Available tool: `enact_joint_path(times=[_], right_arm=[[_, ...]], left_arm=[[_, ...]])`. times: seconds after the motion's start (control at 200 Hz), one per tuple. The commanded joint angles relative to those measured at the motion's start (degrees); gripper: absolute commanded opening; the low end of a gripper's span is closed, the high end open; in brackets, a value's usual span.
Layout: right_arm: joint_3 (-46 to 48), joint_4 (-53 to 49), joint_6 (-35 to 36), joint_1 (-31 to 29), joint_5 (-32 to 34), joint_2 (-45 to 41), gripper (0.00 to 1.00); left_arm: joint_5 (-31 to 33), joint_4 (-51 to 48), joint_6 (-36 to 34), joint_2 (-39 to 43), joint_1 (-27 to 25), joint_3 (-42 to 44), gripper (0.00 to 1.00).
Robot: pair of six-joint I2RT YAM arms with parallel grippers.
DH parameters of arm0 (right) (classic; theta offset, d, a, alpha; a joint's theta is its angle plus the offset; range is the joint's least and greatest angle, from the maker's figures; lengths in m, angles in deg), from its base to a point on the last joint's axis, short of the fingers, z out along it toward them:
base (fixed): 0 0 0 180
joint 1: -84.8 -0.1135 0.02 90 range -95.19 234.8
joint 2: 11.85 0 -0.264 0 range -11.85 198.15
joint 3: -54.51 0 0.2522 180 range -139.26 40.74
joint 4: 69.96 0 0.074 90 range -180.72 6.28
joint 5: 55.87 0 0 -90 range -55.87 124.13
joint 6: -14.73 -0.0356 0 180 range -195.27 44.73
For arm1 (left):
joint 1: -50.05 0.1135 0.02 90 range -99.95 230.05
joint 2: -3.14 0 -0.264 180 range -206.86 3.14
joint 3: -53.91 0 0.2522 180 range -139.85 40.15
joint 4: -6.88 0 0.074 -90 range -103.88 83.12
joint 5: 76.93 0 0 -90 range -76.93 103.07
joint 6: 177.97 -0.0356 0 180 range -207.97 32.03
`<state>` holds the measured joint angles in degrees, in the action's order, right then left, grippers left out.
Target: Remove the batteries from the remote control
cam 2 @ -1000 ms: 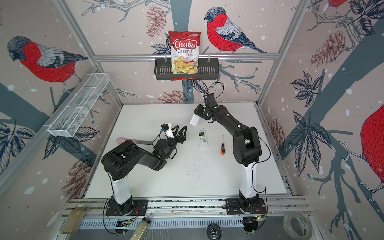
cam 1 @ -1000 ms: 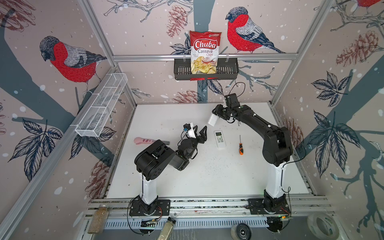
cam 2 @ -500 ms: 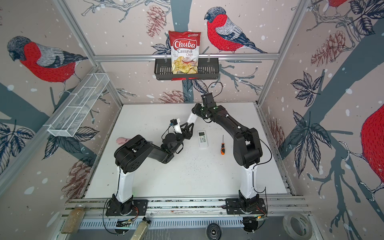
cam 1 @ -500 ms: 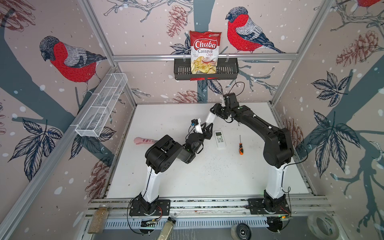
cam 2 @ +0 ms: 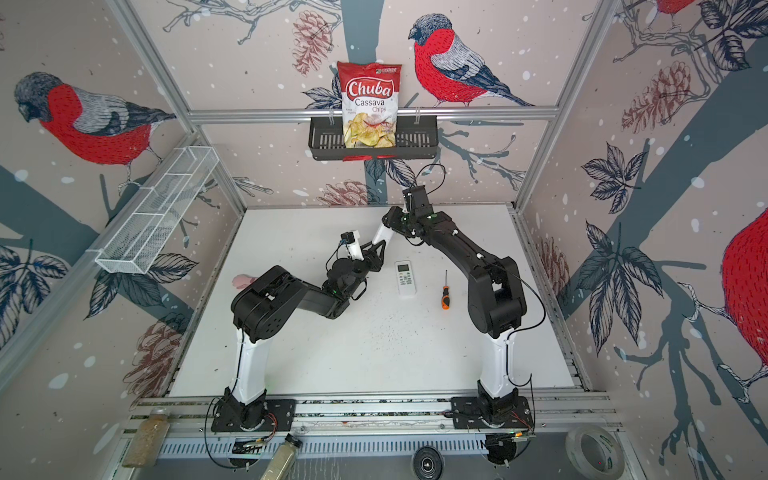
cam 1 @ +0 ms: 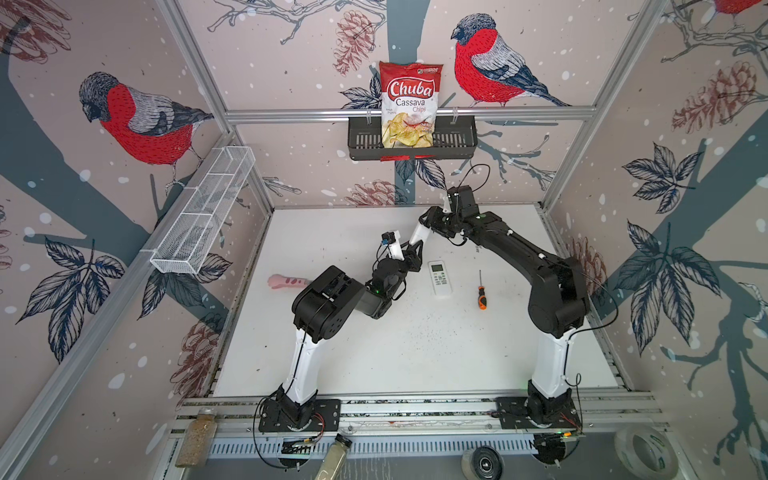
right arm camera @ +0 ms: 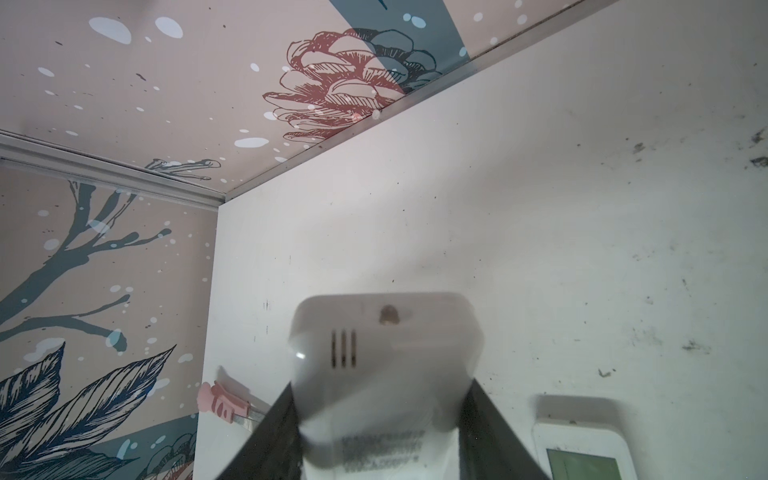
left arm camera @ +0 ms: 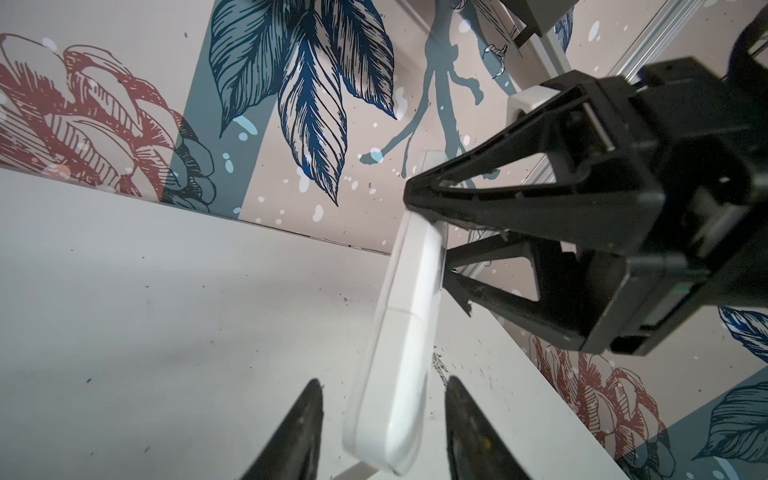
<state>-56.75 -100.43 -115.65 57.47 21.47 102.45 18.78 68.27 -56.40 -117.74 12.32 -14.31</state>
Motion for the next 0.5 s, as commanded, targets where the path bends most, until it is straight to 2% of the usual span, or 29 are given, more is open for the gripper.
enact_joint_path(times=[0.0, 0.24, 0.495], right_arm=[[-0.69, 1.15, 0.40, 0.07, -1.40, 0.78, 0.30], [-0.02, 1.85, 0.39, 0.30, -1.75, 0.44, 0.29], [1.32, 2.80, 0.47, 1.20, -2.88, -0.13, 0.29]], left_arm=[[-2.14, 0.19, 0.51, -0.62, 0.12, -1.20, 0.49], [-2.62, -0.40, 1.29, -1.86, 0.12, -2.41, 0.33], [-3.41, 0.81, 1.73, -2.14, 0.12, -1.76, 0.29]])
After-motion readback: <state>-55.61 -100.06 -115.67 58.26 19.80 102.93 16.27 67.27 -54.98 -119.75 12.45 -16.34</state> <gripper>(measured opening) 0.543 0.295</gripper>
